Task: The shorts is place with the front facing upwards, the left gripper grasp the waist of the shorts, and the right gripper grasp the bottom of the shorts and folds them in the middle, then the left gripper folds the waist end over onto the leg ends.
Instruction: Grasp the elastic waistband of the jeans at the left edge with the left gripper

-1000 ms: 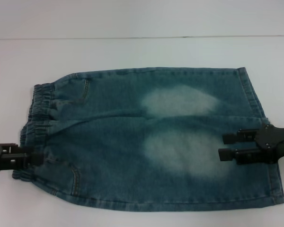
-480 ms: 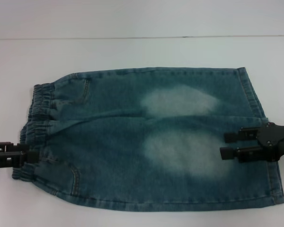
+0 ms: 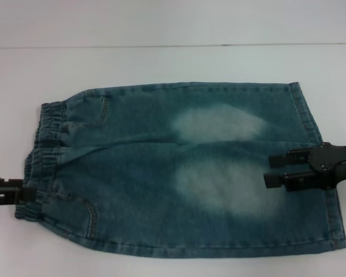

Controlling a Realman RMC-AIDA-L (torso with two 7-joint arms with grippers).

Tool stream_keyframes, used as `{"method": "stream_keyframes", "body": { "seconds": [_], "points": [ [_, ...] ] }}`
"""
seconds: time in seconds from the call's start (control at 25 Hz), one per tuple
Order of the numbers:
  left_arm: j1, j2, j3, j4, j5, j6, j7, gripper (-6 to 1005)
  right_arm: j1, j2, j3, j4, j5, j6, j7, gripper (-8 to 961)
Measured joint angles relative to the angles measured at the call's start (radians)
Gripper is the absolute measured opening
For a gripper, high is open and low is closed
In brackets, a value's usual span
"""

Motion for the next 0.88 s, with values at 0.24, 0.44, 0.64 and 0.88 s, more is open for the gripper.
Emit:
{"method": "stream_keyframes", "body": {
  "seconds": [0.24, 0.44, 0.64, 0.88],
  "points": [
    [0.004, 0.0, -0.001, 0.012, 0.028, -0.056, -0.013, 599, 0.0, 0.003, 0.0, 0.0, 0.0, 0.005, 0.001, 758],
    [-0.001, -0.005, 0.004, 0.008, 0.099, -0.109, -0.025, 596, -0.002, 0.004, 0.0, 0.0, 0.0, 0.02, 0.001, 757],
    [0.004, -0.009, 0.009, 0.0, 0.143, -0.158, -0.037, 593, -0.005, 0.005, 0.0, 0.0, 0.0, 0.022, -0.005, 757],
    [0.005, -0.027, 0.011, -0.001, 0.187, -0.206, -0.043, 590, -0.008, 0.009, 0.0, 0.002, -0.002, 0.028, -0.013, 758]
  ]
}}
